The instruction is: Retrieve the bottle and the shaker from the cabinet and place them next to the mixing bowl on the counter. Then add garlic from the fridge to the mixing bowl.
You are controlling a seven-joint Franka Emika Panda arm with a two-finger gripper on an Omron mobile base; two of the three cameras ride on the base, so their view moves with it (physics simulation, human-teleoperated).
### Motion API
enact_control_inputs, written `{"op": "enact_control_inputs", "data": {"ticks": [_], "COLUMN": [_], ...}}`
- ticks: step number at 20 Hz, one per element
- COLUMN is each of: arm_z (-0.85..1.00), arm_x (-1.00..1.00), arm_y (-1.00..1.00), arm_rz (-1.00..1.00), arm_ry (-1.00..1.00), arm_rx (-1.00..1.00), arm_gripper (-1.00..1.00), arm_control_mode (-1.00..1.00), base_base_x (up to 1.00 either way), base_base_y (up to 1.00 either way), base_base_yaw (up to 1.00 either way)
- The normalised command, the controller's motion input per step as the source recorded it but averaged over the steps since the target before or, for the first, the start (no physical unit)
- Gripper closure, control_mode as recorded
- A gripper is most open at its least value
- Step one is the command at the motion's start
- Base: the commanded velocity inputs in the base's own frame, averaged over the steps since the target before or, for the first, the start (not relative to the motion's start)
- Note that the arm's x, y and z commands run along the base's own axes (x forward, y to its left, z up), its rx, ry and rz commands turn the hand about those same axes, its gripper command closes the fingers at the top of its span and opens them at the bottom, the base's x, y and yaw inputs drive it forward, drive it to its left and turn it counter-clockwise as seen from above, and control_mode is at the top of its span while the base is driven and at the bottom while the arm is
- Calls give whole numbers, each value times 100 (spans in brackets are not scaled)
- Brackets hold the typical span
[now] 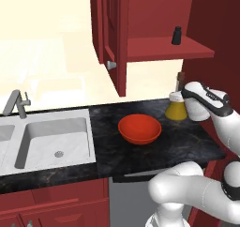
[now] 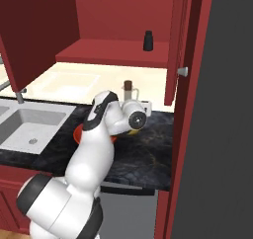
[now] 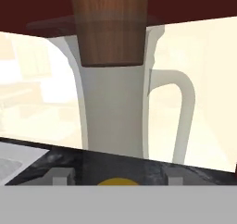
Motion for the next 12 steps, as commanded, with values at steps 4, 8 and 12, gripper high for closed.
{"op": "enact_control_inputs", "data": {"ticks": [4, 8, 12], "arm_z": [-1, -6, 0], "arm_x": [12, 27, 6], "arm_y": [0, 0, 0], "arm_rz": [-7, -5, -5], "arm_ry": [-3, -2, 0], "arm_rx": [5, 0, 0], "arm_gripper": [100, 100, 100], "arm_control_mode": [-100, -100, -100], "base_base_x": [0, 0, 0], "base_base_y": [0, 0, 0], "base_base_yaw": [0, 0, 0]}}
